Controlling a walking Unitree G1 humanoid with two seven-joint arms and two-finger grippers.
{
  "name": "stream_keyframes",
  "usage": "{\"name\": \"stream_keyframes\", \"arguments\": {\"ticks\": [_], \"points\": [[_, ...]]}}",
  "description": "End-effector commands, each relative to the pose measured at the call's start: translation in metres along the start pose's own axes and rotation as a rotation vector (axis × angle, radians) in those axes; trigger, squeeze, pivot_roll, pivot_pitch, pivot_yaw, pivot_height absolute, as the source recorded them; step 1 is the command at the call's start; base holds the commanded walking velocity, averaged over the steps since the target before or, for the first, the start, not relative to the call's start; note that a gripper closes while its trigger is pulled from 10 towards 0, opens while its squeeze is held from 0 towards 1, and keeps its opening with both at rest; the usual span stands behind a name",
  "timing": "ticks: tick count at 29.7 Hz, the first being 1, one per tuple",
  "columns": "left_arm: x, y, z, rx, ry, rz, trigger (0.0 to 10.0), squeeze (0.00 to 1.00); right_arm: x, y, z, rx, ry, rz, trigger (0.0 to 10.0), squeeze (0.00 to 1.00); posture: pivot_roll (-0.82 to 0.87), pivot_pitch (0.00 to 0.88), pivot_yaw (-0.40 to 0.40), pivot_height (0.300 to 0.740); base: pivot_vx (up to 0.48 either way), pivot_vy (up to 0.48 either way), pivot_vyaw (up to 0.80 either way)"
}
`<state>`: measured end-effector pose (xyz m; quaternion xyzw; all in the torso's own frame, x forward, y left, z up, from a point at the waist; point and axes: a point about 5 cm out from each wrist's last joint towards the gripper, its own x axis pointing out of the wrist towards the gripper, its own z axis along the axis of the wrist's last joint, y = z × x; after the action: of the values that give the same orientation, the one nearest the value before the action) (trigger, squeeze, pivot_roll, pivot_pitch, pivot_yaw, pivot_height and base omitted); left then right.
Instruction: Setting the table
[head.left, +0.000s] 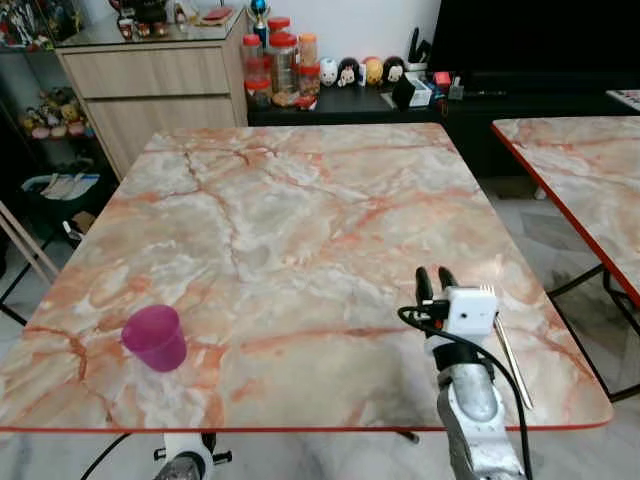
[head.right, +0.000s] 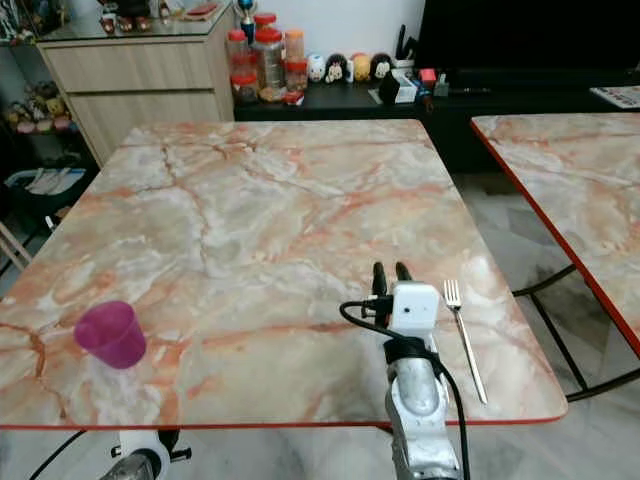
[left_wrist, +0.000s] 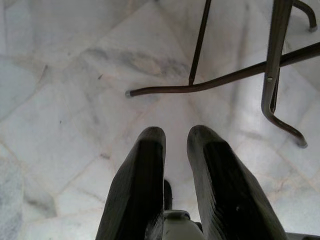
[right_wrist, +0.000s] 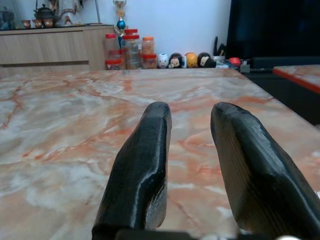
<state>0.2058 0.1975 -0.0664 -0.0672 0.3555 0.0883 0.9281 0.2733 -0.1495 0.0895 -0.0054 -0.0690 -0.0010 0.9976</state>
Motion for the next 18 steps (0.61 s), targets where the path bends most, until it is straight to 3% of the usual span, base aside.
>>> {"name": "stream_keyframes", "arguments": {"ticks": [1, 4, 9, 12, 18], "points": [[-0.002, 0.005, -0.008, 0.012, 0.04, 0.014, 10.0, 0.0, -0.002, -0.002, 0.005, -0.008, -0.005, -0.012, 10.0, 0.0, -0.08, 0.0, 0.021, 0.74, 0.0, 0.0, 0.0], [-0.008, 0.012, -0.025, 0.037, 0.111, 0.032, 10.0, 0.0, -0.013, -0.01, 0.006, -0.036, 0.032, -0.059, 10.0, 0.0, -0.1, 0.0, 0.028, 0.74, 0.0, 0.0, 0.0], [-0.012, 0.017, -0.034, 0.053, 0.145, 0.044, 10.0, 0.0, -0.023, -0.015, 0.003, -0.026, 0.078, -0.092, 10.0, 0.0, -0.11, 0.0, 0.029, 0.74, 0.0, 0.0, 0.0], [-0.018, 0.023, -0.047, 0.067, 0.19, 0.062, 10.0, 0.0, -0.04, -0.026, -0.01, -0.055, 0.16, -0.127, 10.0, 0.0, -0.12, 0.0, 0.036, 0.74, 0.0, 0.0, 0.0], [-0.017, 0.021, -0.046, 0.086, 0.182, 0.052, 10.0, 0.0, -0.038, -0.048, -0.008, -0.114, 0.181, -0.135, 10.0, 0.0, -0.12, 0.0, 0.036, 0.74, 0.0, 0.0, 0.0]]}}
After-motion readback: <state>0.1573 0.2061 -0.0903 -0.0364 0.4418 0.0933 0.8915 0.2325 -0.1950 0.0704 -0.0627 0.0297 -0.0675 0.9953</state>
